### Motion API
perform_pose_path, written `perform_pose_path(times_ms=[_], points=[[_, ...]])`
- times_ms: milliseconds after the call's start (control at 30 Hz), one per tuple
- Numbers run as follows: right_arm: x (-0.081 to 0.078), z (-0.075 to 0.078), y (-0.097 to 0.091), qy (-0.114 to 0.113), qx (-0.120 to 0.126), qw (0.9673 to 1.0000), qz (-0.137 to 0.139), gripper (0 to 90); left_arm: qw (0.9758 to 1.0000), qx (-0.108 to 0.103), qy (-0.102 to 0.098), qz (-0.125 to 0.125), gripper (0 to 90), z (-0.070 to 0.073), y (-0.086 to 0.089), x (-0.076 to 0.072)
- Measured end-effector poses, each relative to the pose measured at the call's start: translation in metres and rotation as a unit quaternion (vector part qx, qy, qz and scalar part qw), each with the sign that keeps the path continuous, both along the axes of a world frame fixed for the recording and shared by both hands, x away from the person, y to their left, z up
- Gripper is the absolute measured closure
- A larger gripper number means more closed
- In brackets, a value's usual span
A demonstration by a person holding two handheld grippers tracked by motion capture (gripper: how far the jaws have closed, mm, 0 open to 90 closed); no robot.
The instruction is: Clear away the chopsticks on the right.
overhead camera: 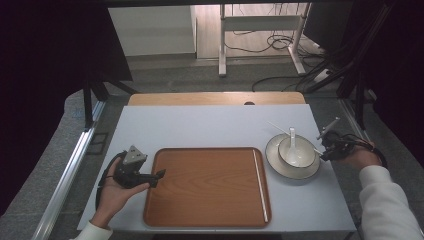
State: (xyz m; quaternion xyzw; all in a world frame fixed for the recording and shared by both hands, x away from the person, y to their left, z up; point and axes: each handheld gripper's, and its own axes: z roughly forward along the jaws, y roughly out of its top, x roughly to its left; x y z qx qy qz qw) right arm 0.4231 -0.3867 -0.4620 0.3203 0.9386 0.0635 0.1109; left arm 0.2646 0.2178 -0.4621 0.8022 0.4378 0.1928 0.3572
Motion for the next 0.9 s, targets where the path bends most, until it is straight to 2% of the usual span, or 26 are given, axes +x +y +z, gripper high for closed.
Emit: perform_pose_path(times_ms=[167, 233, 300, 333, 367, 467, 500, 533, 567, 600, 633, 700, 800, 900], points=[[-0.005, 0.005, -0.007, -0.016, 0.025, 0.9989, -0.037, 83.9, 1.0, -0.002, -0.002, 0.0, 17.4, 0.001, 0.0, 0.0], [-0.006, 0.006, -0.009, -0.018, 0.031, 0.9984, -0.043, 83.9, 1.0, -0.002, -0.002, 0.0, 17.4, 0.0, -0.001, 0.0], [-0.009, 0.012, -0.015, -0.028, 0.057, 0.996, -0.063, 83.9, 1.0, -0.001, -0.002, 0.0, 17.4, 0.0, -0.001, 0.0], [-0.01, 0.014, -0.017, -0.038, 0.062, 0.9951, -0.067, 83.9, 1.0, -0.002, -0.002, 0.0, 17.4, 0.0, -0.001, 0.0], [-0.01, 0.014, -0.017, -0.038, 0.062, 0.9951, -0.067, 83.9, 1.0, -0.002, -0.002, 0.0, 17.4, 0.0, -0.001, 0.0], [-0.015, 0.022, -0.023, -0.053, 0.092, 0.9914, -0.077, 84.0, 1.0, -0.003, -0.001, -0.001, 17.4, 0.001, -0.001, 0.0], [-0.019, 0.028, -0.024, -0.064, 0.109, 0.9886, -0.082, 84.0, 1.0, -0.006, 0.0, -0.003, 17.4, 0.001, -0.001, 0.0], [-0.019, 0.028, -0.024, -0.064, 0.109, 0.9886, -0.082, 84.0, 1.0, -0.006, 0.0, -0.003, 17.4, 0.001, -0.001, 0.0], [-0.024, 0.035, -0.024, -0.078, 0.127, 0.9851, -0.086, 84.0, 1.0, -0.007, -0.001, -0.003, 17.4, 0.002, -0.001, 0.0], [-0.027, 0.039, -0.022, -0.084, 0.135, 0.9836, -0.086, 84.0, 1.0, -0.007, -0.001, -0.003, 17.4, 0.002, -0.001, 0.0], [-0.027, 0.039, -0.022, -0.084, 0.135, 0.9836, -0.086, 84.0, 1.0, -0.007, -0.001, -0.003, 17.4, 0.002, -0.001, 0.0], [-0.037, 0.047, -0.015, -0.103, 0.148, 0.9794, -0.091, 84.0, 1.0, -0.007, -0.002, -0.002, 17.4, 0.002, 0.0, -0.001], [-0.045, 0.051, -0.008, -0.107, 0.147, 0.9791, -0.092, 84.0, 1.0, -0.007, -0.001, -0.002, 17.4, 0.002, 0.0, -0.001], [-0.061, 0.058, 0.004, -0.123, 0.162, 0.9745, -0.095, 83.9, 1.0, -0.006, -0.002, -0.003, 17.4, 0.001, -0.001, 0.0]])
